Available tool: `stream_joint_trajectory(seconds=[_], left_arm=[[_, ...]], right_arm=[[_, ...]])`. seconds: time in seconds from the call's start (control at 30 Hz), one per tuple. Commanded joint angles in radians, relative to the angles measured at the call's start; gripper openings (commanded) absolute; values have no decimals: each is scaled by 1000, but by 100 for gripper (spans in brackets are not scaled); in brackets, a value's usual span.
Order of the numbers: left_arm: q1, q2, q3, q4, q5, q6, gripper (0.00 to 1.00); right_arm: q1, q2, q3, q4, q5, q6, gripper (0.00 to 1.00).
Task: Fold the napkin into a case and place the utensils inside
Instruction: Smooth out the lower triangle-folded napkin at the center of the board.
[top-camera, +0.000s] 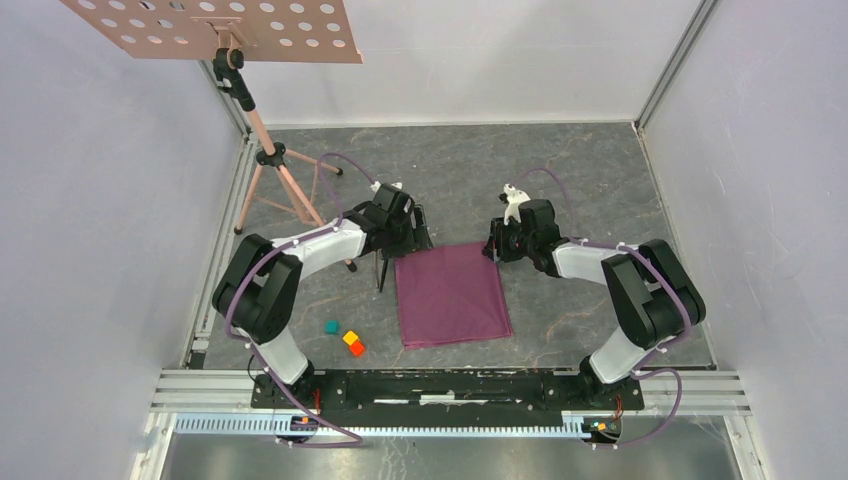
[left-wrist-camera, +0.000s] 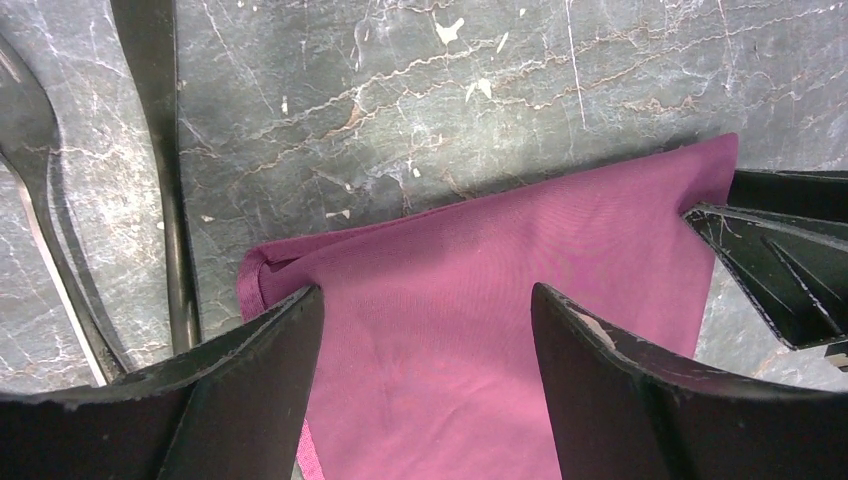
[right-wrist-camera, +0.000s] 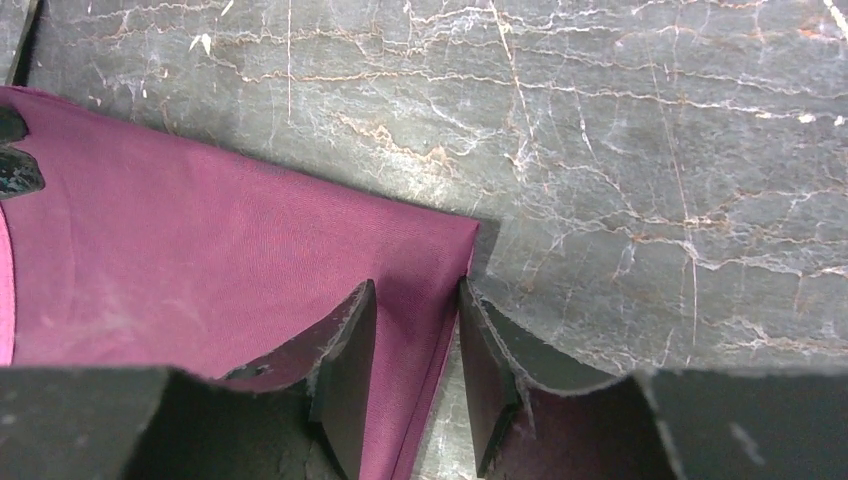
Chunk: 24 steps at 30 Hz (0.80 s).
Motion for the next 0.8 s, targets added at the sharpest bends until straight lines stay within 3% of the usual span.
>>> stream_joint_trajectory(seconds=[0.0, 0.27, 0.47, 0.6, 0.7, 0.77], left_arm=[[13, 26, -10, 43, -26, 59, 82], [29, 77, -27, 52, -32, 69, 82], [26, 60, 8, -1, -64, 108, 80], [23, -23, 18, -28, 3, 117, 82], [22, -69, 15, -32, 59, 110, 83], [23, -84, 10, -28, 69, 102, 84]], right_arm=[[-2, 20, 14, 35, 42, -3, 41], [-48, 32, -50, 77, 91, 3, 9], [-49, 22, -24, 65, 58, -58, 4], [-45, -22, 17, -9, 17, -71, 15], [-33, -91, 6, -85, 33, -76, 39], [-26, -143, -15, -137, 8, -83, 46]])
